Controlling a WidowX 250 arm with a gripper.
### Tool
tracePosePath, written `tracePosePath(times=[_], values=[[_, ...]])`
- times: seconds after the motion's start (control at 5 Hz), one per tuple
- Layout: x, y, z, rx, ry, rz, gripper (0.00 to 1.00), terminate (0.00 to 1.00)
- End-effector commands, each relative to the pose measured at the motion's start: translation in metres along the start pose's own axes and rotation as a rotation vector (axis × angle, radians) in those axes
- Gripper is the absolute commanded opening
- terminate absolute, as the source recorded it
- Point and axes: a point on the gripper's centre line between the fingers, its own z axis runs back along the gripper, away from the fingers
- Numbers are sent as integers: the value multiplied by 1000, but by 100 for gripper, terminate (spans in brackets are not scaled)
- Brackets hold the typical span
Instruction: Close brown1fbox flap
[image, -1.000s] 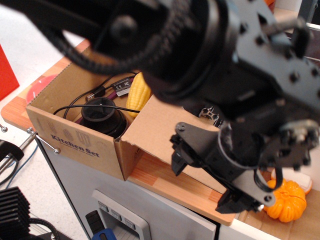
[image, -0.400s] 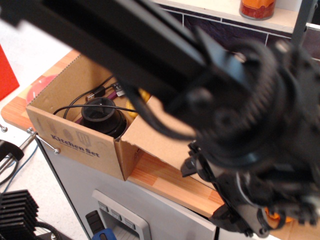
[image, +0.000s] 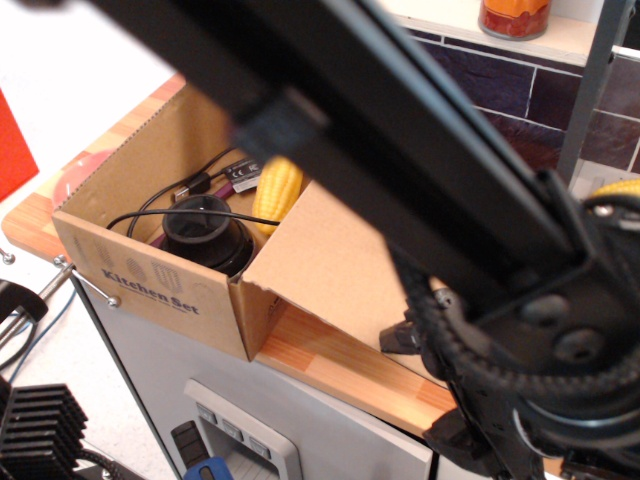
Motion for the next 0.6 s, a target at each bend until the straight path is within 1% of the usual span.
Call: tracePosePath(times=[0.0, 0.4], values=[[10, 21, 6, 45, -29, -52, 100, 0], [9, 33, 12, 86, -10, -67, 100, 0]])
